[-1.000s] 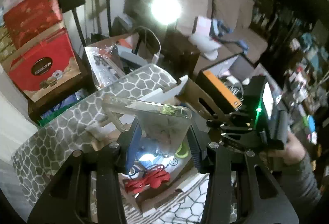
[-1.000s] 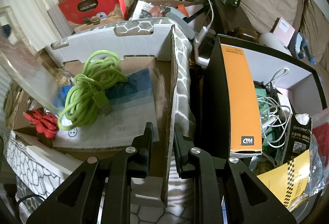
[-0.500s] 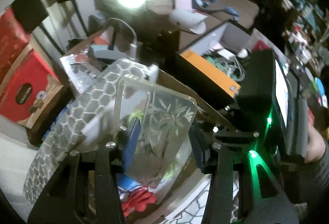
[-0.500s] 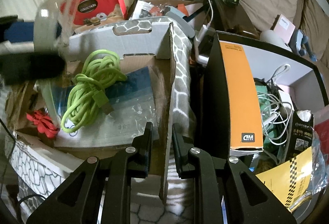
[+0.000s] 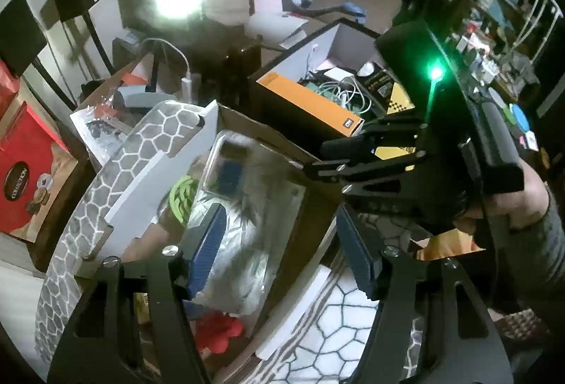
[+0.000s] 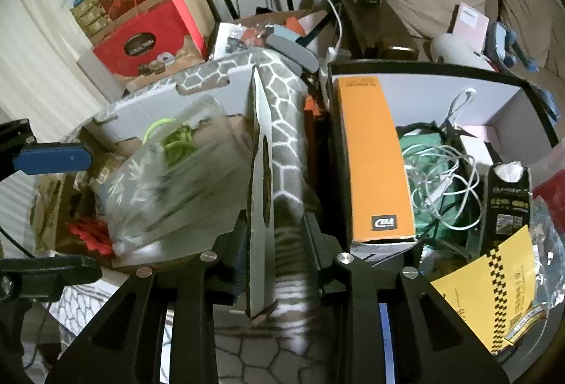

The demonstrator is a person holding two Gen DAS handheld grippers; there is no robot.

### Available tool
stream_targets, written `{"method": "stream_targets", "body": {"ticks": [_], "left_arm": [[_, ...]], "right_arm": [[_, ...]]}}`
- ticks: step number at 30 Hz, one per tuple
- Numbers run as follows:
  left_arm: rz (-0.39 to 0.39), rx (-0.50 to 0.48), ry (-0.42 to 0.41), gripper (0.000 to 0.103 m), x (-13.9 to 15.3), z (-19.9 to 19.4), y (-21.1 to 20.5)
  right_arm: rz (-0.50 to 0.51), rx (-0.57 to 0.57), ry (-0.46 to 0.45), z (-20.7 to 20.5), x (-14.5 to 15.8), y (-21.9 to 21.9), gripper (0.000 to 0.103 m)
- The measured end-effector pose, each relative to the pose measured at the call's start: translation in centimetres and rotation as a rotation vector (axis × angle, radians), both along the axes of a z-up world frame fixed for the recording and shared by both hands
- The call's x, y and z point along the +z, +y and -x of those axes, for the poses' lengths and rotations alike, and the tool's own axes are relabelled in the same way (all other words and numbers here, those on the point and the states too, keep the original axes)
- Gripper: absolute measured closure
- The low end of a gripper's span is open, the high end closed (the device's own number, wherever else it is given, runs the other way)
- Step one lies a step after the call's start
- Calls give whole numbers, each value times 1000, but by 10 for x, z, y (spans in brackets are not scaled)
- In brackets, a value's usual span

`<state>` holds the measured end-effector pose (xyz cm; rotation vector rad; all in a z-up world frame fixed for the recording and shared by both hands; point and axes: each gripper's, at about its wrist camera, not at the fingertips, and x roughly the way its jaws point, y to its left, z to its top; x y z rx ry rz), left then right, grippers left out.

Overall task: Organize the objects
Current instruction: 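Carry the phone case over the tray wall, lower it inside, open left gripper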

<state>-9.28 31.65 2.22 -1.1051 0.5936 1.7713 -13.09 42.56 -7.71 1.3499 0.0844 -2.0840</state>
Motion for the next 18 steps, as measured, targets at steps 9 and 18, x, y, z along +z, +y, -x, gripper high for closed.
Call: {"method": "stream_targets", "body": {"ticks": [9,18], "left_arm": [[20,141,-57,40,-15,31,-25],[101,99,-31,46,-49,18,-14]], "right_arm": [[2,6,35,0,11,2,74],[-35,38,13,-6,-6,-6,74]]}}
